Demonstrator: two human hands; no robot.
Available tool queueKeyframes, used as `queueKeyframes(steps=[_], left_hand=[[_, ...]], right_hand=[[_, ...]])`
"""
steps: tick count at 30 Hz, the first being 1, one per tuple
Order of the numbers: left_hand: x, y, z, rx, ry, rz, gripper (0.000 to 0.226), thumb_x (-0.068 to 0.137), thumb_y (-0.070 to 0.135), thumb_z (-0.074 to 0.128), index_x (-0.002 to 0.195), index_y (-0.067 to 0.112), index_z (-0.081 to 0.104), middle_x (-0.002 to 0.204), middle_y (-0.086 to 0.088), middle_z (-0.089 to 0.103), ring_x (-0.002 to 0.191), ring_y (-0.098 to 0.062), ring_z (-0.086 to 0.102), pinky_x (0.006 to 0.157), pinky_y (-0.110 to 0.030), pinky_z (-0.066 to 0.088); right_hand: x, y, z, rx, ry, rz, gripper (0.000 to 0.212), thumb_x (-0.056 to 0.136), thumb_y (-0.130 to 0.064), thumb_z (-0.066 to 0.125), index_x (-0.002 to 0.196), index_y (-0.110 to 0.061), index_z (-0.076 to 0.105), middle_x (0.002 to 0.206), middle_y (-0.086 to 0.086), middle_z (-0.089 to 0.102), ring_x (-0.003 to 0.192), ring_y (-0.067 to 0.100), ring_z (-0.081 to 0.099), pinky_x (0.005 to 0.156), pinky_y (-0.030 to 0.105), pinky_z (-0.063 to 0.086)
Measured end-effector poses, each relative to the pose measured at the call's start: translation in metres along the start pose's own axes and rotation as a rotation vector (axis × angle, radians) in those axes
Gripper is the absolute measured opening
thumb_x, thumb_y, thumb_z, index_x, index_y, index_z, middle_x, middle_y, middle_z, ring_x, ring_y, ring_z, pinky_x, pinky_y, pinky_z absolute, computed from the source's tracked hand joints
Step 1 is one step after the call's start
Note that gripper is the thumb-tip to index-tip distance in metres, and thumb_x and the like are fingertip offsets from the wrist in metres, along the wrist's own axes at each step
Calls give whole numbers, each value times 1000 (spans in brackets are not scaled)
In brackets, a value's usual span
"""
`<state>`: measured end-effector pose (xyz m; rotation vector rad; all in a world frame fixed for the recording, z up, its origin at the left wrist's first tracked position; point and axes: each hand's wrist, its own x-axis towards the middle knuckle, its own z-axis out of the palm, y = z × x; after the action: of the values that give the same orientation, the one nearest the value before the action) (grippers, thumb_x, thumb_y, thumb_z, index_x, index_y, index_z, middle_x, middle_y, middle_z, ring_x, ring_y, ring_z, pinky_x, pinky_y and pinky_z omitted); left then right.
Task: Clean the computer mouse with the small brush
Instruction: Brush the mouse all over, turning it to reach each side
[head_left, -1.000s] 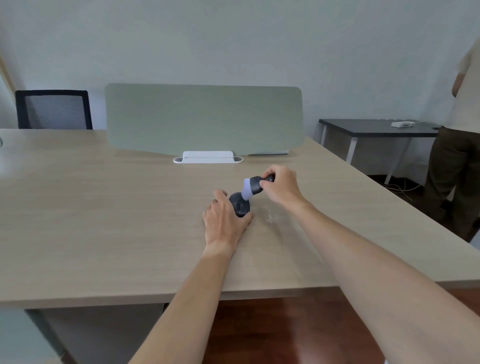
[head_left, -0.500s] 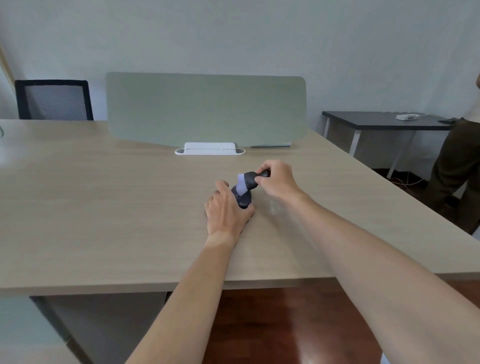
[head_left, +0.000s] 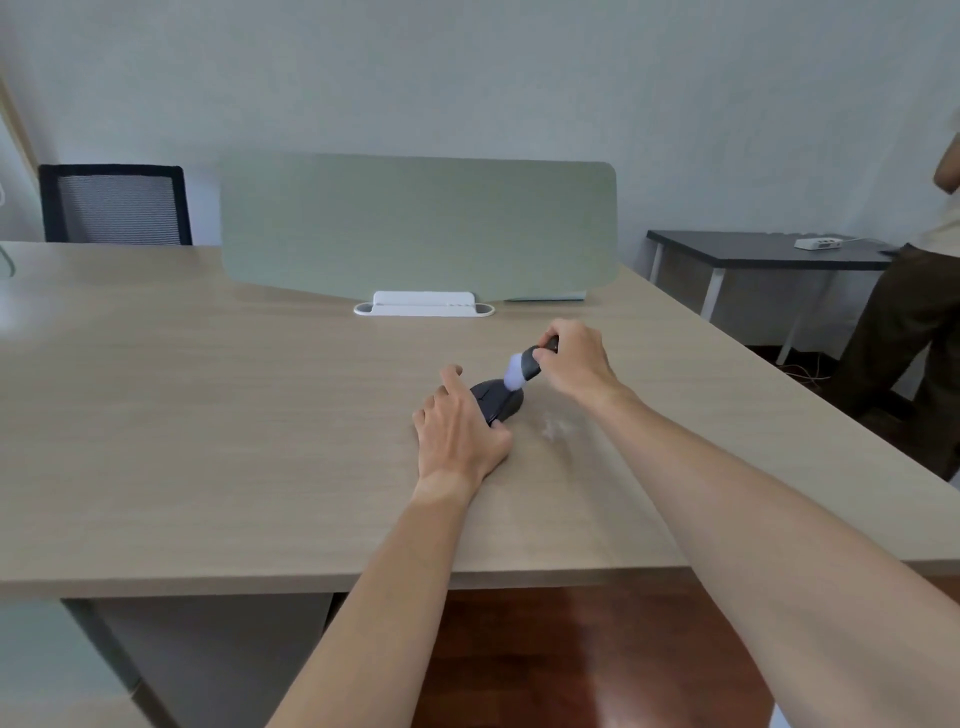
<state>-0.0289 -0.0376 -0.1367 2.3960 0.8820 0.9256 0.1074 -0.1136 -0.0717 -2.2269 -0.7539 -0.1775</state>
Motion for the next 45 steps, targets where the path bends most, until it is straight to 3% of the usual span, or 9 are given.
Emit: queueKeyframes(steps=[5, 10, 15, 17, 24, 31, 35, 39, 45], left_hand=[[3, 0, 4, 65, -56, -61, 67, 76, 39, 63, 132, 10, 40, 123, -8, 53, 119, -31, 46, 99, -39, 32], [6, -1, 6, 130, -74, -47, 50, 80, 47, 62, 113, 12, 51, 116, -7, 51, 112, -29, 44, 95, -39, 32], [5, 0, 4, 149, -98, -45, 41, 82, 36, 56, 114, 12, 53, 118, -8, 50, 114, -31, 42, 98, -41, 32], [5, 1, 3, 134, -116, -50, 39, 82, 31, 55, 116, 12, 53, 119, -8, 49, 116, -31, 41, 98, -41, 31], [5, 2, 3, 136, -93, -47, 44, 84, 35, 52, 124, 16, 50, 123, -7, 48, 116, -30, 40, 97, -41, 30], [5, 2, 2, 170, -138, -19, 35, 88, 29, 46, 122, 20, 51, 126, -6, 46, 116, -30, 37, 97, -42, 28], [6, 3, 1, 157, -146, -7, 37, 83, 21, 43, 118, 21, 52, 123, -4, 50, 113, -28, 39, 93, -42, 28], [6, 0, 5, 159, -122, -5, 44, 85, 37, 49, 128, 27, 46, 125, -5, 48, 117, -29, 38, 95, -42, 28], [7, 0, 6, 186, -138, 37, 49, 86, 63, 47, 125, 34, 49, 120, -3, 45, 113, -28, 38, 95, -40, 27]], right_hand=[[-2, -12, -5, 226, -62, 6, 13, 78, -8, 60, 82, -3, 71, 73, 1, 64, 70, 15, 55, 55, 21, 41], [-6, -9, -3, 257, -253, 15, 10, 78, -7, 63, 75, -11, 72, 67, -4, 63, 64, 10, 54, 56, 19, 40], [3, 5, -5, 106, -24, 41, 11, 83, -8, 61, 89, -11, 70, 92, 5, 65, 86, 21, 58, 76, 30, 51], [3, 4, -9, 163, 18, 46, 11, 82, -7, 58, 83, -12, 68, 85, 2, 64, 82, 21, 58, 70, 29, 50], [-3, 0, -8, 297, -310, 106, 21, 76, -5, 56, 63, -18, 64, 59, -2, 58, 52, 15, 48, 46, 20, 37], [5, 16, -13, 106, -2, 52, 16, 82, -5, 56, 87, -11, 69, 90, 4, 65, 86, 21, 57, 74, 29, 50], [2, 7, -19, 291, -94, 47, 19, 77, -3, 56, 70, -16, 66, 68, -2, 62, 67, 14, 54, 56, 22, 40], [-4, 3, -13, 315, -278, 59, 17, 77, -6, 60, 67, -18, 66, 60, -3, 59, 54, 12, 50, 50, 20, 41], [0, 5, -8, 95, -126, -23, 10, 84, -7, 59, 83, -14, 67, 87, 5, 65, 84, 22, 57, 70, 28, 48]])
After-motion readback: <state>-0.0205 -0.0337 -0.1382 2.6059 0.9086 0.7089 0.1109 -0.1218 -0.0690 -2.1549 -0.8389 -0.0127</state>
